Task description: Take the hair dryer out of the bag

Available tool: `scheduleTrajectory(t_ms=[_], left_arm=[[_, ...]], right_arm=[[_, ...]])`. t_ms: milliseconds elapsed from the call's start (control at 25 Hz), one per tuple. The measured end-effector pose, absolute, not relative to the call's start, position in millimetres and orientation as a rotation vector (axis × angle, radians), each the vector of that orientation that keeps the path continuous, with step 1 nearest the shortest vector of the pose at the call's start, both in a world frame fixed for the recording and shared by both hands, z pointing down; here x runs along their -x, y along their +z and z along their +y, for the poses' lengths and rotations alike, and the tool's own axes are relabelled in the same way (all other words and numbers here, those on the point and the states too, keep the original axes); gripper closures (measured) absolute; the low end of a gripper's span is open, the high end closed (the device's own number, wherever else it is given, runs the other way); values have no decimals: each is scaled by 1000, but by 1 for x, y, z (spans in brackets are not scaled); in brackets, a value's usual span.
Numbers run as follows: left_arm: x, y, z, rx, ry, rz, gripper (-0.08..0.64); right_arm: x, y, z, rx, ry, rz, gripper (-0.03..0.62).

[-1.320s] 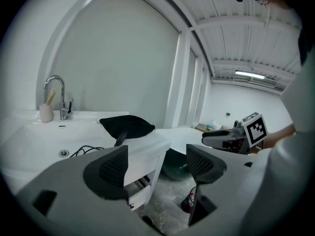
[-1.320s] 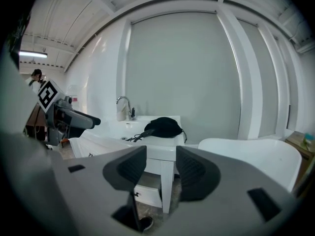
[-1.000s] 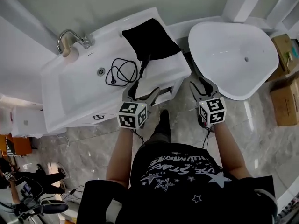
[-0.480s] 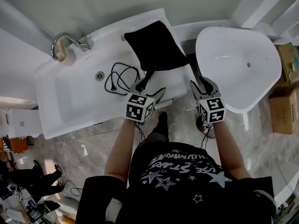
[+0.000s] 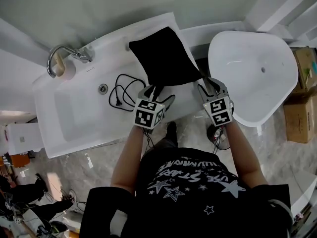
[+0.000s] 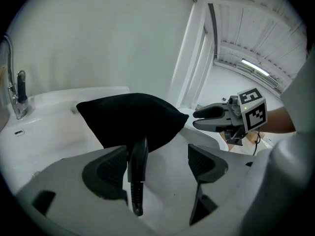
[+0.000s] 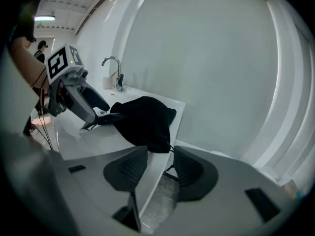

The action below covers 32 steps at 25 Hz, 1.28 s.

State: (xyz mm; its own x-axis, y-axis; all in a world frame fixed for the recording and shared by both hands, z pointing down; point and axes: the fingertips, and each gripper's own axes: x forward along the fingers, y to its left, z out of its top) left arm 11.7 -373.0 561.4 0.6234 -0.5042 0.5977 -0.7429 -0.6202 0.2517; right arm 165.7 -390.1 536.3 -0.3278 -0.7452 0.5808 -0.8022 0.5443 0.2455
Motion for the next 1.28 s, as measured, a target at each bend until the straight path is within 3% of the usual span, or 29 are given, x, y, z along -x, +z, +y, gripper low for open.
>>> scheduleTrajectory(t_ms=[400,600,760,1280], left_arm=[[-13,574,-386,-2325,698,-954,163],[-12,579,-393,-2309,694,-963,172],[-10,580,-403,-2272,649,-1004,213],[-18,591,-430,-2204,657,-1071,245]], right_arm=[[-147,549,-422,-1122,-138,-2014,441],[-138,537,-431,-1171,-135,-2048,559],[-131,530,-429,-1148,-93,-2093,568],[-123,497,-436,-1242,-4,-2228,569]])
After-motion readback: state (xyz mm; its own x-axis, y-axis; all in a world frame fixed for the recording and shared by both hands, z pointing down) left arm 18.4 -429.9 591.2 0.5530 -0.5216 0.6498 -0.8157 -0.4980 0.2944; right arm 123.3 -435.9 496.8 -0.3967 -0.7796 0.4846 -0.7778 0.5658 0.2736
